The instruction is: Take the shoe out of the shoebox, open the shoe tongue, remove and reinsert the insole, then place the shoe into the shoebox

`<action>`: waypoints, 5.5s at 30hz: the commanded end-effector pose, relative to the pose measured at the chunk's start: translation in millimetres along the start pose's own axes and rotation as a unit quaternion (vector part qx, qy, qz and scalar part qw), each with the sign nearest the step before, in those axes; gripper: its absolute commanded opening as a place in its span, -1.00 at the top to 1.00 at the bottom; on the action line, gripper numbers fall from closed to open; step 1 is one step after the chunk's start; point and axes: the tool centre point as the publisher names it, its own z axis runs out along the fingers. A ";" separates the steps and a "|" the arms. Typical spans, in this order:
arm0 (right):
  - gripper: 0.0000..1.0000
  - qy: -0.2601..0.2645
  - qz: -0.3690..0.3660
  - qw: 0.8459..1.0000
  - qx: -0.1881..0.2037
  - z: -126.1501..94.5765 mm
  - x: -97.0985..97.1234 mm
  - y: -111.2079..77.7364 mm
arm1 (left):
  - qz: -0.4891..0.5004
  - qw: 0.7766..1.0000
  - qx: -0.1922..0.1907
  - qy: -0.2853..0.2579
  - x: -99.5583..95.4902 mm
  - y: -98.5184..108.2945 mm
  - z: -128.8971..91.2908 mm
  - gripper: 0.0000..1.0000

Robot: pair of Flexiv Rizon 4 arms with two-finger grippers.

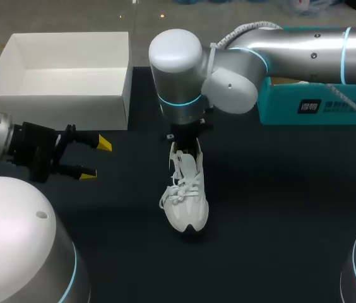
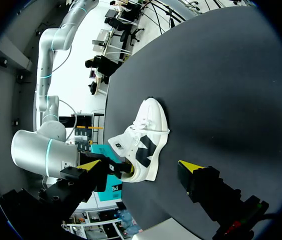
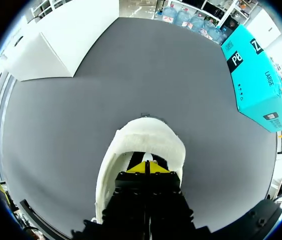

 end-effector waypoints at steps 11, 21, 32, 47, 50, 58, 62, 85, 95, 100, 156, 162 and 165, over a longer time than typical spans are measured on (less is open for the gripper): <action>1.00 0.007 0.002 1.000 -0.007 11.3 3.7 -0.7 | 0.000 1.000 -0.001 0.002 -0.6 -0.6 0.2 -1.00; 1.00 0.012 -0.001 1.000 0.008 18.7 8.9 -7.2 | 0.000 1.000 -0.001 0.002 -0.6 -0.6 0.2 -1.00; 1.00 0.014 0.001 1.000 -0.027 -5.6 6.1 8.4 | 0.000 1.000 -0.001 0.002 -0.6 -0.6 0.2 -1.00; 1.00 0.035 0.013 0.998 0.058 20.2 14.9 -3.4 | 0.000 1.000 -0.001 0.002 -0.6 -0.6 0.2 -1.00; 1.00 0.025 0.024 0.998 0.046 7.0 11.5 -7.5 | 0.000 1.000 -0.001 0.002 -0.6 -0.6 0.2 -1.00; 1.00 0.007 0.065 0.997 0.028 -18.4 1.9 -19.6 | 0.000 1.000 -0.001 0.002 -0.6 -0.6 0.2 -1.00; 1.00 0.016 0.065 0.996 0.051 -4.5 6.0 -24.3 | 0.000 1.000 -0.001 0.002 -0.6 -0.6 0.2 -1.00; 1.00 0.013 0.061 0.998 0.027 -22.1 5.1 -32.2 | 0.000 1.000 -0.001 0.002 -0.6 -0.6 0.2 -1.00; 1.00 0.042 0.058 0.997 0.018 -27.9 5.6 -30.8 | 0.000 1.000 -0.001 0.002 -0.6 -0.6 0.2 -1.00; 1.00 0.042 0.058 0.997 0.018 -27.9 5.6 -30.8 | 0.000 1.000 -0.001 0.002 -0.6 -0.6 0.2 -1.00; -0.38 0.047 0.124 0.959 0.250 -38.8 10.0 -40.9 | 0.000 1.000 -0.001 0.002 -0.6 -0.6 0.2 -1.00; -1.00 0.051 0.125 0.957 0.257 -33.2 9.9 -41.7 | 0.000 1.000 -0.001 0.002 -0.6 -0.6 0.2 -1.00; -1.00 0.053 0.125 0.956 0.258 -31.9 10.3 -42.0 | 0.000 1.000 -0.001 0.002 -0.6 -0.6 0.2 -1.00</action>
